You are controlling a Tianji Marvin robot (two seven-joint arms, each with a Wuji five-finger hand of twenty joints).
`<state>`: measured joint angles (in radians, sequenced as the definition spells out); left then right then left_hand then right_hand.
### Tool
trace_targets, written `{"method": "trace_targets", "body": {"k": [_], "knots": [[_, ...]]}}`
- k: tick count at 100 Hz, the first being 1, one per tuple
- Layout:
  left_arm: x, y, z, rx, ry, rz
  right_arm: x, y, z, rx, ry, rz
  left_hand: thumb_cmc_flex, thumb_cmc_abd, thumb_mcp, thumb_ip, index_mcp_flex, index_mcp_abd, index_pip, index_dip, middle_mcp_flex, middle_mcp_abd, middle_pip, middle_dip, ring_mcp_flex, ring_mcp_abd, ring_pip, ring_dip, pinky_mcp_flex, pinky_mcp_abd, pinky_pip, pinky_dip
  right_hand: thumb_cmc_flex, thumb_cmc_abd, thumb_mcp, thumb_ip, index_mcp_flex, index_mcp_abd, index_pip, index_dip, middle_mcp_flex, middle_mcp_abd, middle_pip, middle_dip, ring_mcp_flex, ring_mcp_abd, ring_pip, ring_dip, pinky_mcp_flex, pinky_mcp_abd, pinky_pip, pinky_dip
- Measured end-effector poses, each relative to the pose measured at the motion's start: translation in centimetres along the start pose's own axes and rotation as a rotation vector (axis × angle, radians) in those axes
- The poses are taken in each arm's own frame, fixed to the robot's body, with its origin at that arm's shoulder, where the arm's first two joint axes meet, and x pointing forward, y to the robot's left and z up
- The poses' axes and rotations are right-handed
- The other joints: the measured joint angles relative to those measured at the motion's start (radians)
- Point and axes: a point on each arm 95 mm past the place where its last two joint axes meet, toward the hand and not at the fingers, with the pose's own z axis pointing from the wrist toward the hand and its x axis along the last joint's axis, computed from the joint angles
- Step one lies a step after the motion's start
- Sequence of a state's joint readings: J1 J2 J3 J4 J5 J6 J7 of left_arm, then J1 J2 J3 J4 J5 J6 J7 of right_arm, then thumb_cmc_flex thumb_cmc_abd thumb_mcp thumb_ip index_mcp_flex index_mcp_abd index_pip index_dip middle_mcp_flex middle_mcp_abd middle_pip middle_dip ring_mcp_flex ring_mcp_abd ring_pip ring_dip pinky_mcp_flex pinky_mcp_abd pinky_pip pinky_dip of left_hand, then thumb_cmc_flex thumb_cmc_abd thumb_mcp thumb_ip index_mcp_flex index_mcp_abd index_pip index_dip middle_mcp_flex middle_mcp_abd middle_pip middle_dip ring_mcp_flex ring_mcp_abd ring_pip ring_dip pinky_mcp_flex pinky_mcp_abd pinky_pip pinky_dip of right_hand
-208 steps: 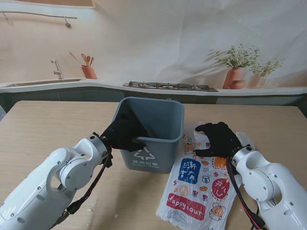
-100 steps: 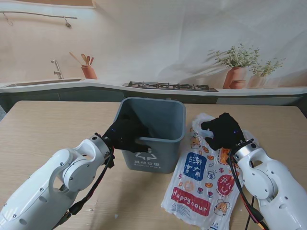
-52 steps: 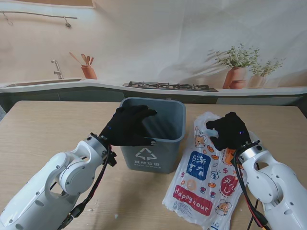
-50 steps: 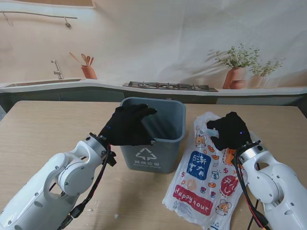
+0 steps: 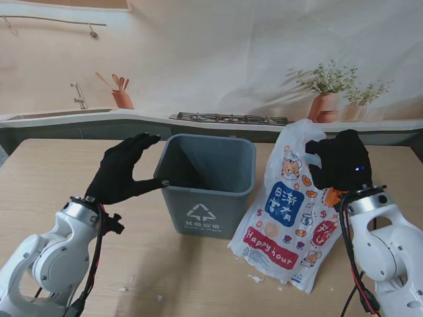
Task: Fit the garbage bag over the bin
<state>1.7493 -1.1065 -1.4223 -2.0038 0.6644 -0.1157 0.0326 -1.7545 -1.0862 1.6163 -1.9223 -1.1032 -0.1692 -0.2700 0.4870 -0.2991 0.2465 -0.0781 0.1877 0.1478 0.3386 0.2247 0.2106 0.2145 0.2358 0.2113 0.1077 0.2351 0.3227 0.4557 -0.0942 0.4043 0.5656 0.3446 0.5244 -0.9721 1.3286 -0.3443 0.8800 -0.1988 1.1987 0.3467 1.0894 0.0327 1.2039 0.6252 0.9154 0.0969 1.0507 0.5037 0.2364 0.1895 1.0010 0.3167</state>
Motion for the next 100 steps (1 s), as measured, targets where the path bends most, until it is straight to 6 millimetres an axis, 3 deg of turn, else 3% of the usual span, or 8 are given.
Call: {"method": "trace_targets", "body": {"k": [33, 58, 100], "knots": [[-5.5, 3.2, -1.8, -0.035, -0.184, -0.035, 0.2, 4.6, 0.6, -0.172, -0.004, -0.103, 0.006, 0.000, 0.010, 0.000, 0.001, 0.012, 0.000, 0.000, 0.000, 0.000, 0.005, 0.000, 0.000, 0.003, -0.010, 0.000, 0.000, 0.000, -0.049, 0.012, 0.000, 0.000, 0.000, 0.000, 0.000, 0.000, 0.000, 0.009, 0.000, 0.001, 0.004, 0.000, 0.000, 0.000, 0.014, 0.006, 0.002, 0.000, 0.036, 0.000], [-6.8, 3.6, -2.7, -0.036, -0.216, -0.068, 0.1, 7.7, 1.4, -0.281, -0.024, -0.170, 0.006, 0.000, 0.011, 0.001, 0.002, 0.033, 0.000, 0.000, 0.000, 0.000, 0.007, 0.000, 0.000, 0.008, -0.011, 0.000, -0.001, 0.000, -0.073, 0.026, 0.000, 0.003, 0.000, 0.000, -0.001, 0.000, 0.000, 0.009, 0.000, 0.007, 0.013, 0.000, 0.000, 0.000, 0.026, 0.013, 0.003, 0.000, 0.056, 0.000], [-7.7, 4.4, -2.9, -0.056, -0.241, -0.074, 2.2, 12.9, 7.0, -0.495, -0.018, -0.157, 0.006, 0.000, 0.023, 0.001, 0.002, 0.044, 0.000, 0.000, 0.000, 0.000, 0.008, 0.004, 0.000, 0.008, -0.014, 0.000, -0.001, 0.000, -0.101, 0.049, 0.000, 0.040, 0.000, 0.000, -0.035, 0.000, 0.012, 0.009, -0.012, 0.007, 0.024, 0.000, -0.001, 0.000, 0.037, 0.017, 0.003, 0.000, 0.072, 0.009]]}}
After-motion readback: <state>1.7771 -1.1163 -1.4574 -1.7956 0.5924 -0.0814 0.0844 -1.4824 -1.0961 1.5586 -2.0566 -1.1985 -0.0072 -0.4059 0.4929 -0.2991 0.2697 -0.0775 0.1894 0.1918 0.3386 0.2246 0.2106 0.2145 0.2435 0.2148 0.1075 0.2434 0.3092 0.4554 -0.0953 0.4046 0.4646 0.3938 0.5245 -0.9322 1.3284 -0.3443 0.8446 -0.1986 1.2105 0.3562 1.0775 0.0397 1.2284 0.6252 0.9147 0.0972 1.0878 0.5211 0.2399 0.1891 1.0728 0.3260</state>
